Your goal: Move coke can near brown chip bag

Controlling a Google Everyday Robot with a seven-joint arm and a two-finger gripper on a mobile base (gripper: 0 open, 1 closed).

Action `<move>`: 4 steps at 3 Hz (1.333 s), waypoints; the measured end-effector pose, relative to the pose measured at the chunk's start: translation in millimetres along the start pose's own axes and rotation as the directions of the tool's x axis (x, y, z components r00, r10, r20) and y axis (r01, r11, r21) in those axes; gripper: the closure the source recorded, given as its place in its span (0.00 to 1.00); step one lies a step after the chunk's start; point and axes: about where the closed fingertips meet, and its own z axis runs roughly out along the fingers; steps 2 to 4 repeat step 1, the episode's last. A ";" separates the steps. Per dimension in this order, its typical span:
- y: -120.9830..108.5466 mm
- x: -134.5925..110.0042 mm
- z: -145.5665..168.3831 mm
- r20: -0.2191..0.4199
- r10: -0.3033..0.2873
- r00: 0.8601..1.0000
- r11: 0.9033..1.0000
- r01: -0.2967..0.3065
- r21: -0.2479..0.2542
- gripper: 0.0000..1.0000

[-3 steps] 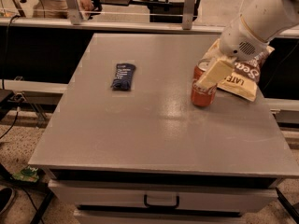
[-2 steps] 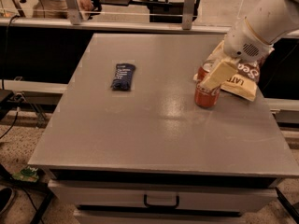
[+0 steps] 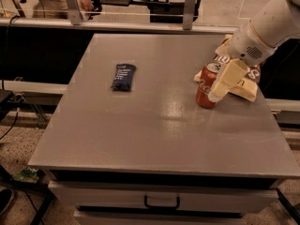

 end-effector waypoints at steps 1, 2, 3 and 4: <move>0.0 0.0 0.1 0.000 0.000 1.000 1.000 0.000 0.000 0.00; 0.0 0.0 0.1 0.000 0.000 1.000 1.000 0.000 0.000 0.00; 0.0 0.0 0.1 0.000 0.000 1.000 1.000 0.000 0.000 0.00; 0.0 0.0 0.1 0.000 0.000 1.000 1.000 0.000 0.000 0.00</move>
Offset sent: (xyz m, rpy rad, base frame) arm 0.0000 0.0000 0.0000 0.0000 0.0000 0.0000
